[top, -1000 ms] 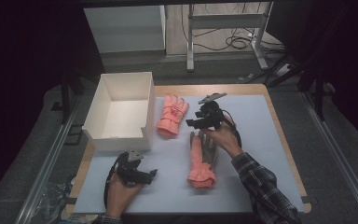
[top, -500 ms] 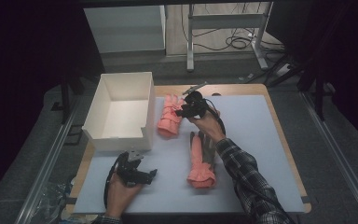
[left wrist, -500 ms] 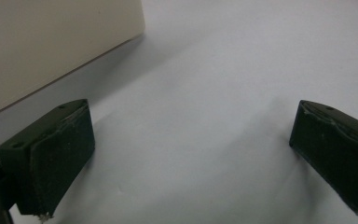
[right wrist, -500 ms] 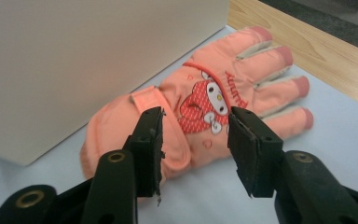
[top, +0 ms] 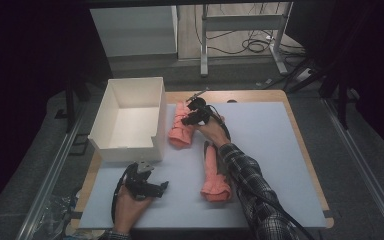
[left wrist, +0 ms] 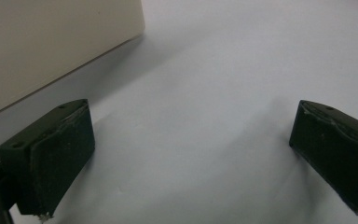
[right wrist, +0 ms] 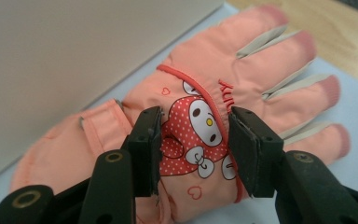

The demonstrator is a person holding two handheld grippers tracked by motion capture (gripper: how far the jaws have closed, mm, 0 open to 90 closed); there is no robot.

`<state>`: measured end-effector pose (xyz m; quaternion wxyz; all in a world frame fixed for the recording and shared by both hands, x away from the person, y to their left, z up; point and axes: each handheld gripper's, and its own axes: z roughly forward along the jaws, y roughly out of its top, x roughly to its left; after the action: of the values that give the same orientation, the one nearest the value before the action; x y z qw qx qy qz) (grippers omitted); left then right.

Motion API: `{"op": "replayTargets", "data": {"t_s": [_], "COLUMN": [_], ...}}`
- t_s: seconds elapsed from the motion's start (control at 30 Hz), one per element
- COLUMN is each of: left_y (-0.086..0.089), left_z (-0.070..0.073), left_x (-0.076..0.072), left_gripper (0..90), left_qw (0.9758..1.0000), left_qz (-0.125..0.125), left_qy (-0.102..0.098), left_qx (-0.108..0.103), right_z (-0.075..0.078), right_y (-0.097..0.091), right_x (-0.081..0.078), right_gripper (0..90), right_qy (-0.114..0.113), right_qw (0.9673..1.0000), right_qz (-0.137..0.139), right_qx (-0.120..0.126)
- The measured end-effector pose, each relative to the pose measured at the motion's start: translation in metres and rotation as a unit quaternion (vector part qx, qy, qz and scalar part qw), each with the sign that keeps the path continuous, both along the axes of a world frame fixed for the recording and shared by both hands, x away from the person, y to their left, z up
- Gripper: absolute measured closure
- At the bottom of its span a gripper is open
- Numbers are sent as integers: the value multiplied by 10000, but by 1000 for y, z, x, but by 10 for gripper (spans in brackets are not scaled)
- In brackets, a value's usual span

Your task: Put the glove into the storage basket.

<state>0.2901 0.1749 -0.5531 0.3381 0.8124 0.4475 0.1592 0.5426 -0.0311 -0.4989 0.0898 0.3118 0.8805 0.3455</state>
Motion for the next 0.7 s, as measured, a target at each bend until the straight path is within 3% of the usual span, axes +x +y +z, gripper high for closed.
{"op": "replayTargets", "data": {"t_s": [0.07,0.17,0.33,0.7], "left_y": [0,0,0,0], "left_z": [0,0,0,0], "left_x": [0,0,0,0], "left_gripper": [0,1,1,1], "left_qw": [10000,10000,10000,10000], "left_qz": [2,2,12,1], "left_qy": [0,0,10,1], "left_qx": [-1,-2,-15,0], "right_z": [-6,-11,-9,12], "right_y": [3,2,-1,-8], "right_x": [1,4,6,-6], "right_gripper": [603,684,875,894], "right_qy": [68,249,422,161], "right_qw": [9999,9997,9990,9997], "right_qz": [35,-31,-98,-96], "right_qx": [-91,-4,60,129]}}
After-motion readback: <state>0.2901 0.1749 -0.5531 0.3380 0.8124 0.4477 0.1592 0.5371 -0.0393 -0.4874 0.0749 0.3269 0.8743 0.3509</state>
